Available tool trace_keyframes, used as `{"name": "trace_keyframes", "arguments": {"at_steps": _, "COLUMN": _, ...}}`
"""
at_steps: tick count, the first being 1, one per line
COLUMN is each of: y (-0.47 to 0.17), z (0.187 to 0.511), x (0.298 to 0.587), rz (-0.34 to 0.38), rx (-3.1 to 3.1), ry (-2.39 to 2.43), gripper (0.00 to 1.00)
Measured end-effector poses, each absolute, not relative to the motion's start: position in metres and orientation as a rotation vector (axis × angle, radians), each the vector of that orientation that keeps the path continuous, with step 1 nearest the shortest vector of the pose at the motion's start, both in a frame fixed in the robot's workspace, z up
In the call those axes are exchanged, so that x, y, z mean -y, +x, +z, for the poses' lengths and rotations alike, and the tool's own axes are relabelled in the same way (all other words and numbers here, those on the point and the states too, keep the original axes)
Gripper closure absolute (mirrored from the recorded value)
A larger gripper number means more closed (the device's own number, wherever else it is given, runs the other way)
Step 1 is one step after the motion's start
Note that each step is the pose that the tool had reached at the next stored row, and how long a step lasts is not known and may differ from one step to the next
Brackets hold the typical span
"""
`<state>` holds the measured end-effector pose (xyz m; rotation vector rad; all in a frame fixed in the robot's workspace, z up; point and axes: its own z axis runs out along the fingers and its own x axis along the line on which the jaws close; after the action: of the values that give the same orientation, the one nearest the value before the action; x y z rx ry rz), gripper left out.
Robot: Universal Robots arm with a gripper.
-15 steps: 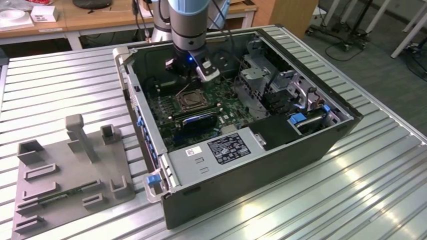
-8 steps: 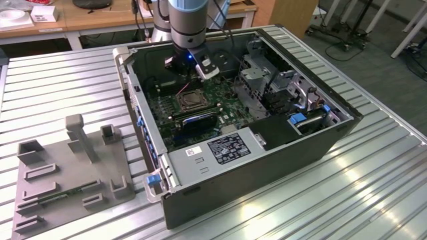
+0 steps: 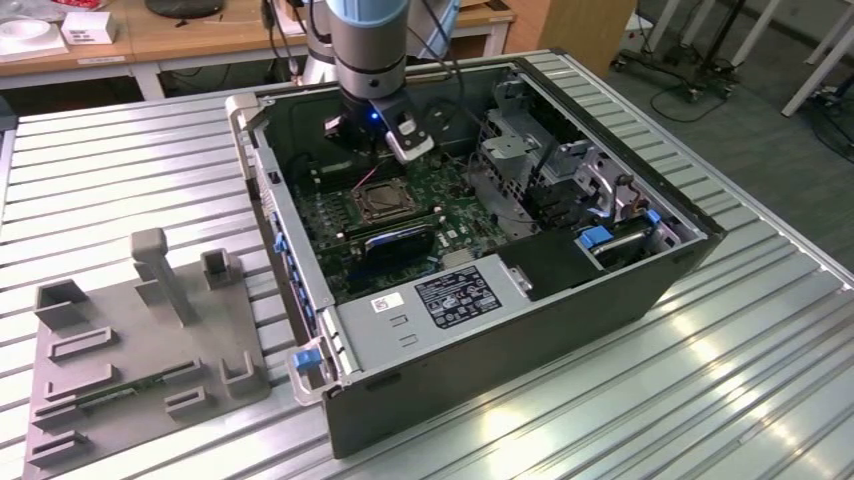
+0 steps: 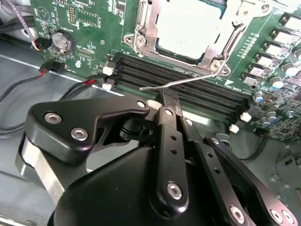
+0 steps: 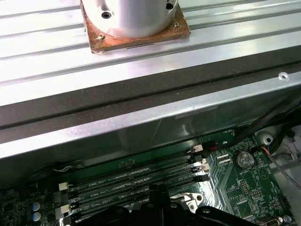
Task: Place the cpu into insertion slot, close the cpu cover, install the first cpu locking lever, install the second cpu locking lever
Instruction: 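Install the first cpu locking lever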
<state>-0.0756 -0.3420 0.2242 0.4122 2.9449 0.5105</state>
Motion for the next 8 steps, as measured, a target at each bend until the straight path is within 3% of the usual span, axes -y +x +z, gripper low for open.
{"name": "trace_keyframes", "arguments": {"at_steps": 8, "y": -0.0787, "z": 0.2154, "x": 0.3418, "rz": 0.511, "rx": -2.933, "ry": 0.407, "gripper": 0.89}}
